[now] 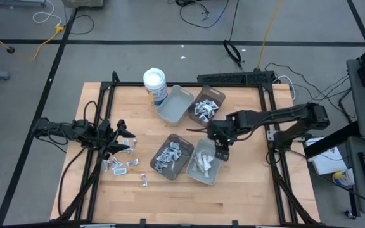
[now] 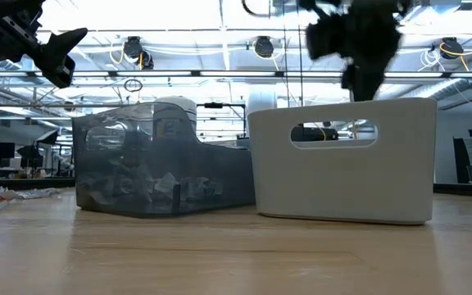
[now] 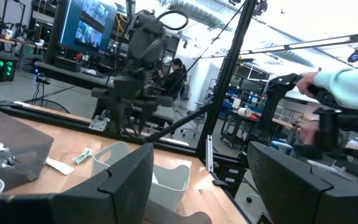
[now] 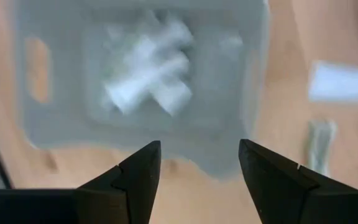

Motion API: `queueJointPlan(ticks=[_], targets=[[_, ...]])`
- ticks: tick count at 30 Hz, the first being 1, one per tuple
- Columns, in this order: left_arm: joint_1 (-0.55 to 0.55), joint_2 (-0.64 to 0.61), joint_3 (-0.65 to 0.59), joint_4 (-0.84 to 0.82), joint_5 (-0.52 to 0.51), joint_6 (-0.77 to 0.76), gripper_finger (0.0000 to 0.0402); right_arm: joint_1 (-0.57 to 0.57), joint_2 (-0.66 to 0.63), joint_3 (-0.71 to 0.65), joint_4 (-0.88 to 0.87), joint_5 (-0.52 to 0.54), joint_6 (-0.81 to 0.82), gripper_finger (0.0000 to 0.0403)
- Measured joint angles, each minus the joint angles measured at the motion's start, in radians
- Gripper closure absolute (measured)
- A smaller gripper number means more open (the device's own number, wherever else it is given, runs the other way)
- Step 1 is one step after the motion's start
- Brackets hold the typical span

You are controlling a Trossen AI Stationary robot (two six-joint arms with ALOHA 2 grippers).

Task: Pick & Place First Aid Supplies
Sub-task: Put the green bandage into the bottom gray bin

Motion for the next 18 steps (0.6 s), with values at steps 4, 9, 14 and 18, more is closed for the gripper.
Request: queueJointPlan(ticks=[4,9,14,18], targets=[[0.000,0.000,0.000,0.003,0.000,0.000,0.0135,-0.055,-0.054,-0.074,-0.021,-0.002,-0.064,0.0193],[0.000,0.000,0.000,0.003,0.000,0.000,0.0135,-0.131,-0.104,-0.148,-0.057,0.001,-0.178,0.0197],[0.000,0.000,0.000,0.000,0.000,0.000,0.0135,-0.212,-0.140,-0.190,-0.079,0.048,-0.305,0.0197],[0.000,0.000,0.000,0.002,0.000,0.000,0.0135,-0.276,-0.156,-0.198,-0.090,0.080,-0.386,0.0197]])
